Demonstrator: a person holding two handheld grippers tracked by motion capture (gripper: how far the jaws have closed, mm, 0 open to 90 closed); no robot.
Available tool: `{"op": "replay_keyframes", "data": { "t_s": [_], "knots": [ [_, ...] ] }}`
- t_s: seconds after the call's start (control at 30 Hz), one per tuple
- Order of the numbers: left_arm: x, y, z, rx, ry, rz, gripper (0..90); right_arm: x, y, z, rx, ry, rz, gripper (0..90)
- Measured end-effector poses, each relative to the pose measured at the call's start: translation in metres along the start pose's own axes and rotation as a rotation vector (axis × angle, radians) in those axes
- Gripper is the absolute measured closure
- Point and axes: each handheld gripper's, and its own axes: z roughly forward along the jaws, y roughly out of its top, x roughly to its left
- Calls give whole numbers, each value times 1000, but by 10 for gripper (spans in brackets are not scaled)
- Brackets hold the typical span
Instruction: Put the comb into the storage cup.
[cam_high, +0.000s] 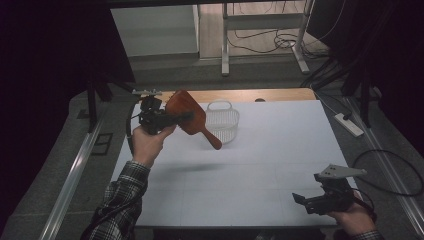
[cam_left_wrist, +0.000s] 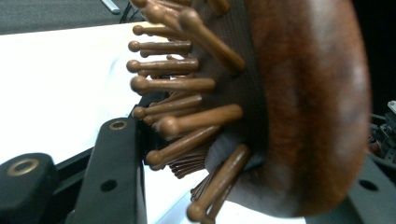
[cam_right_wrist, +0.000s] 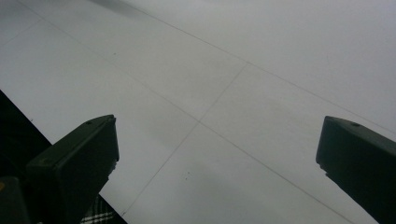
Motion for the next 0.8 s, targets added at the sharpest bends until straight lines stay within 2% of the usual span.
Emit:
{"op": "replay_keyframes", "data": {
  "t_s": [0.4, 0.8],
  "knots": [
    [5, 17, 4, -27, 24, -18, 514, -2, -10, -12, 10, -30, 46, 0],
    [12, 30, 9, -55, 54, -34, 515, -1, -13, -17, 7, -51, 50, 0]
  ]
}}
